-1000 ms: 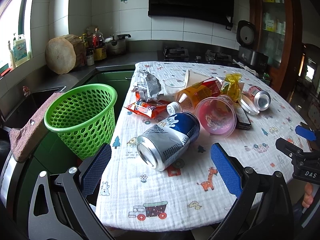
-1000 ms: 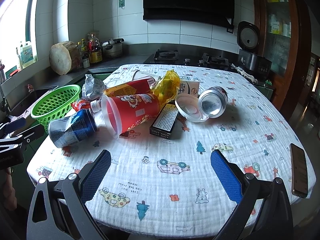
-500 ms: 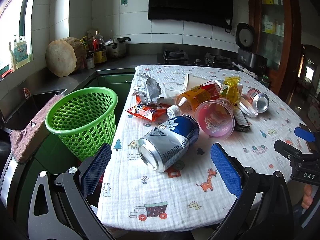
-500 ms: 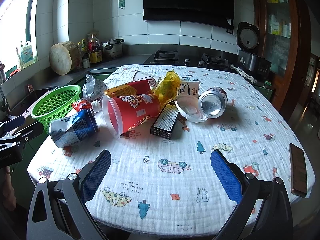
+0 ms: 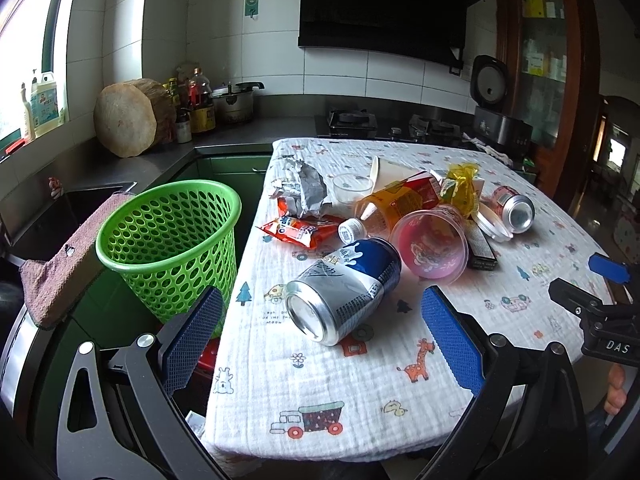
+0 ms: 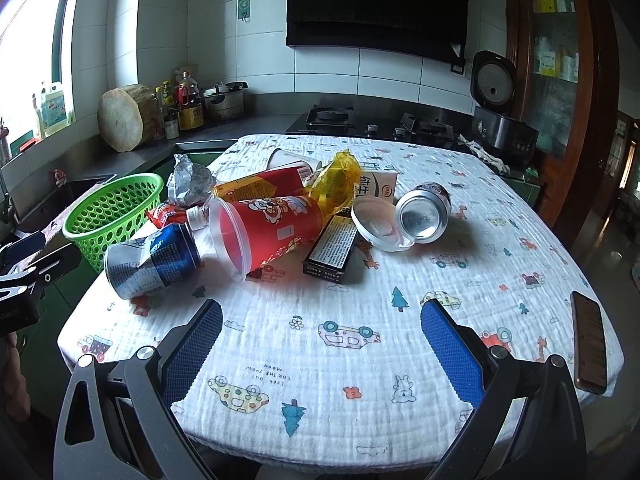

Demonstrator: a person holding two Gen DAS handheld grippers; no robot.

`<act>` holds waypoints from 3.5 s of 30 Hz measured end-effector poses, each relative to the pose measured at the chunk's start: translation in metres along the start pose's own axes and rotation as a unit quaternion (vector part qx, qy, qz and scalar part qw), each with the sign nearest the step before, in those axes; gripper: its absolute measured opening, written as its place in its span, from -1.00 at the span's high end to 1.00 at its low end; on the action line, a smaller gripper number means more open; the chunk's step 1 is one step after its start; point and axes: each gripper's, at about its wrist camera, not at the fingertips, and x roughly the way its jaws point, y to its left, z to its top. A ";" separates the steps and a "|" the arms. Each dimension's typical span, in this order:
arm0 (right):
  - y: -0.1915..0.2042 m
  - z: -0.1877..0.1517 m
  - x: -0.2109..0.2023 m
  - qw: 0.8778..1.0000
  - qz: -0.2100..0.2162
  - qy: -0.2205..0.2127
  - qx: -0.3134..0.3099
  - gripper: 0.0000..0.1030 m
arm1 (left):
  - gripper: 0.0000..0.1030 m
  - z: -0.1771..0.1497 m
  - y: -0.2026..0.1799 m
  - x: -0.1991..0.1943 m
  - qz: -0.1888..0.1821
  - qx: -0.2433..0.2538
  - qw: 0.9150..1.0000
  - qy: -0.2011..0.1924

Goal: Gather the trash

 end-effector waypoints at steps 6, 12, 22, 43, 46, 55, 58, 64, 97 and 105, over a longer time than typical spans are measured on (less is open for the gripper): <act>0.000 0.001 0.002 1.000 0.004 0.000 -0.001 -0.87 | -0.90 0.002 -0.003 0.001 0.000 0.004 1.000 -0.001; -0.002 0.005 0.010 1.000 0.008 0.000 -0.003 -0.87 | -0.90 0.005 -0.005 0.005 0.005 0.013 1.000 0.000; -0.016 0.011 0.032 1.000 0.012 0.015 0.004 -0.87 | -0.90 0.017 -0.003 0.024 -0.001 0.037 0.999 0.011; -0.033 0.034 0.069 0.998 0.043 0.047 0.010 -0.85 | -0.89 0.032 -0.020 0.122 -0.127 0.173 0.966 0.145; -0.031 0.035 0.074 0.997 0.048 0.053 0.008 -0.85 | -0.89 0.031 -0.022 0.136 -0.129 0.192 0.958 0.172; -0.019 0.040 0.088 0.995 0.071 0.068 -0.003 -0.85 | -0.50 0.022 -0.025 0.153 -0.150 0.211 0.943 0.210; -0.010 0.044 0.090 0.994 0.082 0.071 -0.008 -0.80 | -0.43 0.022 -0.024 0.152 -0.153 0.205 0.945 0.205; 0.008 0.047 0.096 0.993 0.092 0.074 -0.024 -0.68 | -0.42 0.022 -0.014 0.148 -0.158 0.184 0.950 0.195; 0.041 0.050 0.145 0.996 -0.016 0.069 -0.058 -0.40 | -0.42 0.043 0.057 0.121 -0.144 0.085 0.977 0.132; 0.023 0.042 0.129 0.995 -0.019 0.076 -0.065 -0.54 | -0.42 0.045 0.053 0.122 -0.151 0.086 0.976 0.130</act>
